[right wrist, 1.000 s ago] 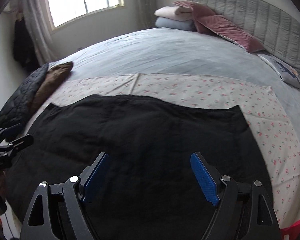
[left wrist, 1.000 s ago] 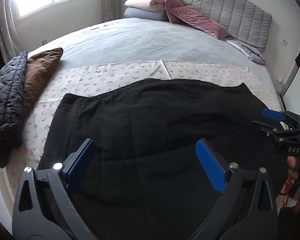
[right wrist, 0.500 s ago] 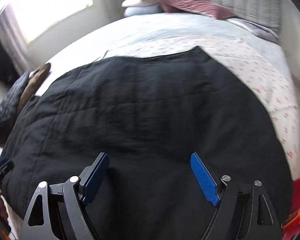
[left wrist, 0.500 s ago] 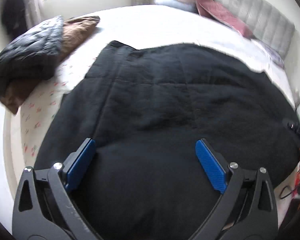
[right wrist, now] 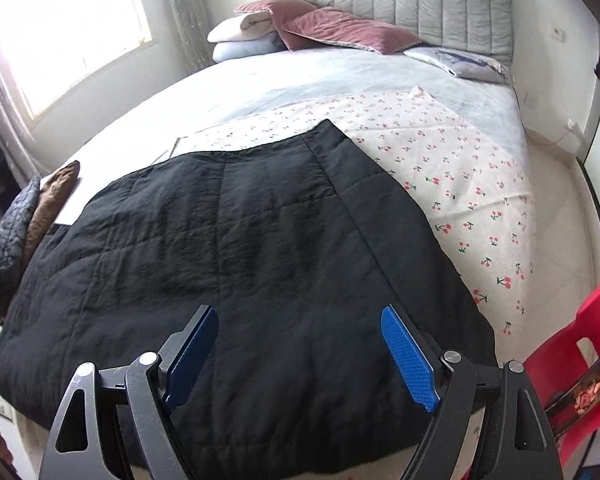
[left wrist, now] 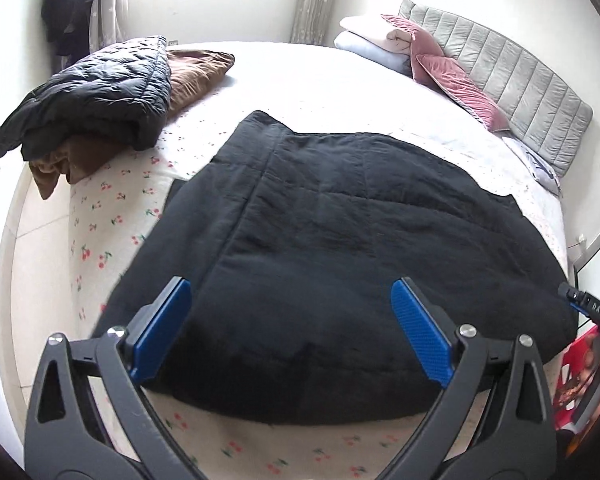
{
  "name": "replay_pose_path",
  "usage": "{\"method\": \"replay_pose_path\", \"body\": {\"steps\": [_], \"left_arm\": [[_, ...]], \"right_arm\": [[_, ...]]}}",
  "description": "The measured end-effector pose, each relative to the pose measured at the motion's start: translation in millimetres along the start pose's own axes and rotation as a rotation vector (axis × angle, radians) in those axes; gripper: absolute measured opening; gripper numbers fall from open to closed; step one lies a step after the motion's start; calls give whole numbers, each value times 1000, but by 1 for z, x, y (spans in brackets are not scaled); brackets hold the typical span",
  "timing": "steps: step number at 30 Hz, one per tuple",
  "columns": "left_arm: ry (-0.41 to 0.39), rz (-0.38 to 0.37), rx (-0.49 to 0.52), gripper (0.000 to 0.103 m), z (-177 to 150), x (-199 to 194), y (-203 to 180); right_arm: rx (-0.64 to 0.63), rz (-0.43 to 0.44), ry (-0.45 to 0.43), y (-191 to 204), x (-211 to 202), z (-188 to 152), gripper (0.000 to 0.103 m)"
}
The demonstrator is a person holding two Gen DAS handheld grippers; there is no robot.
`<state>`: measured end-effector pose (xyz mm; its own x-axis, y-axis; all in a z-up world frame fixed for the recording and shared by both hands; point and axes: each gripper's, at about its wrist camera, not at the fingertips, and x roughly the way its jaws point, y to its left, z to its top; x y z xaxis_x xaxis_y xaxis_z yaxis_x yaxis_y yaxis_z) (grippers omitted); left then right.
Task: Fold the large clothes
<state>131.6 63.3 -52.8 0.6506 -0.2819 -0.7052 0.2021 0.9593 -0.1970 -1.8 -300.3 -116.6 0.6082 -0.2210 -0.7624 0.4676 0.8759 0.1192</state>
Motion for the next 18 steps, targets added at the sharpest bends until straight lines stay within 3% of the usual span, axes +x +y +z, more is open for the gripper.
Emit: {"method": "replay_pose_path", "body": {"steps": [6,9,18], "left_arm": [[4,38,-29,102,-11,-4,-26],[43,79,13,102,-23,-5,-48],[189,80,97,102,-65,-6,-91]], "right_arm": [[-100,-52,-54,35,-23,-18,88],[-150,-34,-61,54,-32,-26,89],[-205,-29,8,86,-43,-64,91]]}}
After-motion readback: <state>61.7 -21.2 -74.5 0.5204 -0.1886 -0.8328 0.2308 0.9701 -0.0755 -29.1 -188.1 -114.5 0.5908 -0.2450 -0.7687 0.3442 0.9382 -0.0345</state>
